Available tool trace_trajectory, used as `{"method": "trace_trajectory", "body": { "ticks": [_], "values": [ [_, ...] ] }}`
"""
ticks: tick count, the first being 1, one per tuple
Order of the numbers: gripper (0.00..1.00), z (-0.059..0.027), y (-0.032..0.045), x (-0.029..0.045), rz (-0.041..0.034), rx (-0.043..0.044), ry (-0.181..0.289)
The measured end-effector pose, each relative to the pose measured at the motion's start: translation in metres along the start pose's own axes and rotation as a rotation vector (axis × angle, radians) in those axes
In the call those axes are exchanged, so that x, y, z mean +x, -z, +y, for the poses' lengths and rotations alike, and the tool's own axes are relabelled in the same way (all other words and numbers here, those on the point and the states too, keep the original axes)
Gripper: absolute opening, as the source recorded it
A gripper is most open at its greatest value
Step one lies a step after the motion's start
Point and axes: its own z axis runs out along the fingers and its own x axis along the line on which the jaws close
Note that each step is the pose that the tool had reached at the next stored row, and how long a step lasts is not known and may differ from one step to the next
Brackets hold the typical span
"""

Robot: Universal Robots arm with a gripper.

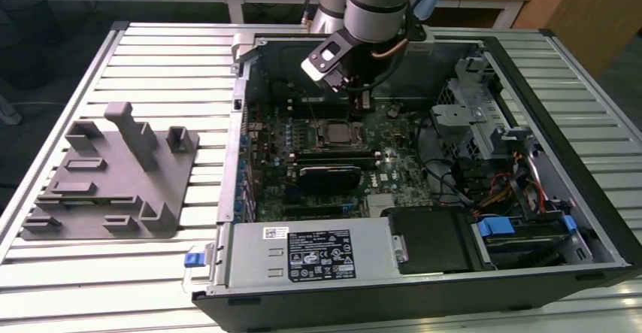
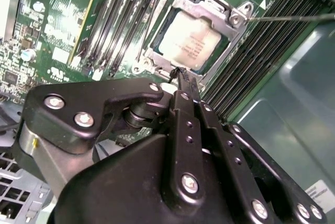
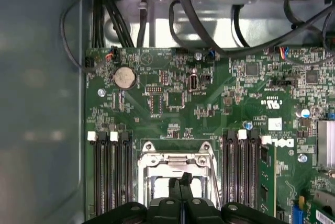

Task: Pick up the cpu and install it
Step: 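Close the cpu cover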

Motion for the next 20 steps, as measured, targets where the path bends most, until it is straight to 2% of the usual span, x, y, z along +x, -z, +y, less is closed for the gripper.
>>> {"method": "trace_trajectory", "body": {
  "ticks": [11,20],
  "values": [
    [0.11,-0.0131,-0.0028,-0.0018,0.0001,0.0000,0.000],
    [0.11,-0.0166,-0.0041,-0.0052,0.0004,0.0000,0.000]
  ]
}}
